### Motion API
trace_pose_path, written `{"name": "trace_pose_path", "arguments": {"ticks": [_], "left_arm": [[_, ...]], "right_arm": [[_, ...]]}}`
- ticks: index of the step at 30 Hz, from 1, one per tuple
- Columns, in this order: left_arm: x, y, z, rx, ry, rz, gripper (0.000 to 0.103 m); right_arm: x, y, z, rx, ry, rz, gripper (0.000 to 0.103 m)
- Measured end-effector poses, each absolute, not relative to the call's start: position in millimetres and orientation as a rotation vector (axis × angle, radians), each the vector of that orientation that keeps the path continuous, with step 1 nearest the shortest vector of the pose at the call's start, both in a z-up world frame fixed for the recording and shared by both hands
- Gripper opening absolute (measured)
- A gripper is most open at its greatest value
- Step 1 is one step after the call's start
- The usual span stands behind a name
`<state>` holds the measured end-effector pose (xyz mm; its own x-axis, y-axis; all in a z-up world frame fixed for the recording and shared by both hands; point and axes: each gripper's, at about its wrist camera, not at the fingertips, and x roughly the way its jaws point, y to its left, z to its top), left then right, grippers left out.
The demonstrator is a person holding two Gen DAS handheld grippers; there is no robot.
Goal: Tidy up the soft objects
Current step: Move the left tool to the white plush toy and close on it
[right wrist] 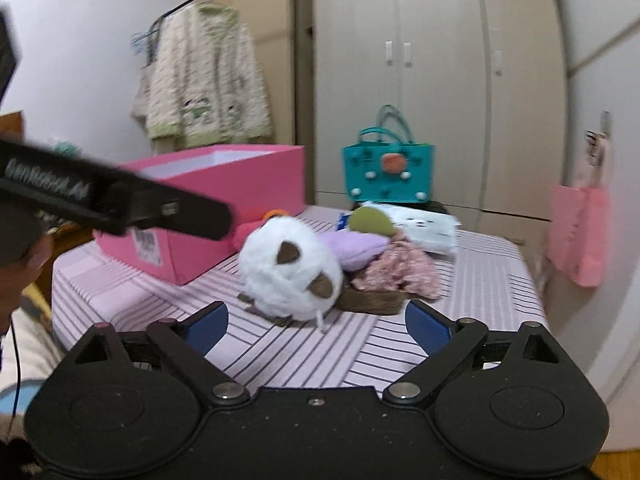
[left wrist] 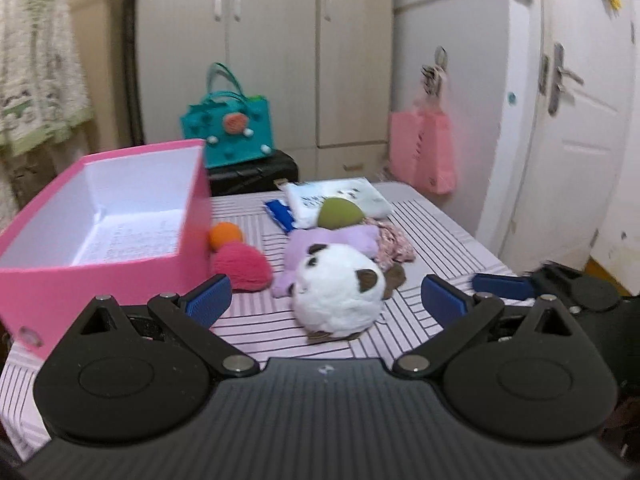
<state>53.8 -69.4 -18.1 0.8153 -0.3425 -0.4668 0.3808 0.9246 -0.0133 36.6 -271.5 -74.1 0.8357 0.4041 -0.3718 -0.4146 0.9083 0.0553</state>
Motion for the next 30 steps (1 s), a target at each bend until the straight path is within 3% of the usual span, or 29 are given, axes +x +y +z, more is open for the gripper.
{"name": "trace_pose_path", "arguments": {"ticks": [10, 16, 18, 19, 20, 30], "left_arm": [[114.7, -83.8, -31.2, 0.091, 0.655, -0.475, 0.095], [134.3, -90.9, -36.9, 0.123, 0.677, -0.465, 0.092], [137.9, -90.9, -39.0, 0.116, 0.682, -0.456, 0.076], [140.1, -89.8, -40.0, 0.102, 0.690, -0.461, 0.063], [142.1, -87.0, -40.7, 0.070, 0.702, -0.474, 0.063], [135.3, -84.3, -38.6, 0.037, 0.691, -0.464, 0.059]], "right_arm": [[83.5, -259.2, -86.6, -0.027, 0.463, 0.522, 0.078], [103.9, -251.1, -87.0, -0.016, 0.502, 0.509, 0.078], [105.9, -248.4, -86.8, -0.016, 0.498, 0.512, 0.077], [105.5, -247.7, -86.6, -0.010, 0.495, 0.518, 0.069], [105.3, -247.3, -86.2, 0.003, 0.499, 0.522, 0.065], [107.5, -246.8, -81.4, 0.030, 0.519, 0.508, 0.063]]}}
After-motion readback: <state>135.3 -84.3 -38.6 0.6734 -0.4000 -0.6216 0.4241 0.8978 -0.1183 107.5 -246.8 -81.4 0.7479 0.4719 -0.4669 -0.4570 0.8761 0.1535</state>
